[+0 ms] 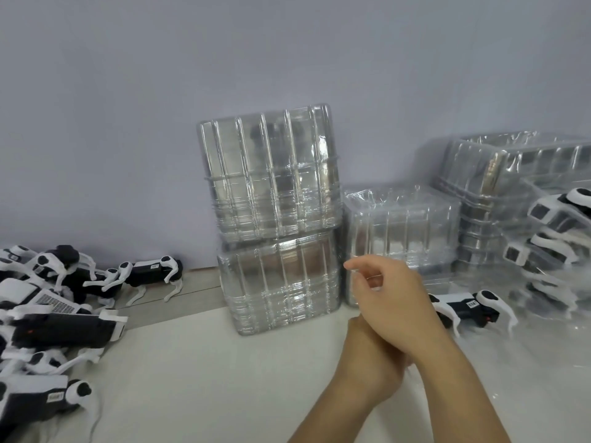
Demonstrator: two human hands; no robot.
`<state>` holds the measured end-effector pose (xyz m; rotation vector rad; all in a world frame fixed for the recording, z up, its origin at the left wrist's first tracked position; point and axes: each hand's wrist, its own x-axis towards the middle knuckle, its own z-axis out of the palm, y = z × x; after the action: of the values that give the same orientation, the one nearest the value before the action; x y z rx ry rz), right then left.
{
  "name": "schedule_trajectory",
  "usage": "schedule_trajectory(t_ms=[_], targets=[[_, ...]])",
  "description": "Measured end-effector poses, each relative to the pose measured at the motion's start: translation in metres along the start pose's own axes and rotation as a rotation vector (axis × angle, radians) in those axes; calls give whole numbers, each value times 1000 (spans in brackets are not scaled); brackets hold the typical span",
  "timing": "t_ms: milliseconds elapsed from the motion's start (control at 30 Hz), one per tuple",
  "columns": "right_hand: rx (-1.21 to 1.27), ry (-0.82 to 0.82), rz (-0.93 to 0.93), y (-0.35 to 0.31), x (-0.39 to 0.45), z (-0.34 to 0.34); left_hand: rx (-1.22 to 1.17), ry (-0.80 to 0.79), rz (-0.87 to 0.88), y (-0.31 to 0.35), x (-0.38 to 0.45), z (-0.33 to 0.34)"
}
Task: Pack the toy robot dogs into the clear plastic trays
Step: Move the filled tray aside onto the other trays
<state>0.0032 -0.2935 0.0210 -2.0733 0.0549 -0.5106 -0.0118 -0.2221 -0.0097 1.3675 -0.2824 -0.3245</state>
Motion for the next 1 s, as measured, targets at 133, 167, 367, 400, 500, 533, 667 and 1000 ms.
schedule_trajectory(t_ms=[133, 167, 367, 400, 500, 533, 667, 1000], targets=[[-18, 28, -10, 1, 0, 0, 23, 57, -59, -3, 12, 5], [-17, 31, -5, 2, 1, -1, 110, 83, -49, 0, 13, 4], [5, 39, 15, 6, 1, -4, -4, -60, -11, 5, 8, 2], [19, 49, 18, 7, 1, -4, 38, -67, 7, 8, 7, 1], [51, 86, 37, 7, 1, -6, 395, -138, 114, 16, 8, -20], [64, 101, 37, 6, 2, -5, 559, -103, 180, 21, 10, -28], [155, 189, 15, 2, 2, -2, 846, 206, 430, 70, 17, -61], [218, 163, 1, -2, 0, 6, 1523, 515, 970, 216, 64, -96]])
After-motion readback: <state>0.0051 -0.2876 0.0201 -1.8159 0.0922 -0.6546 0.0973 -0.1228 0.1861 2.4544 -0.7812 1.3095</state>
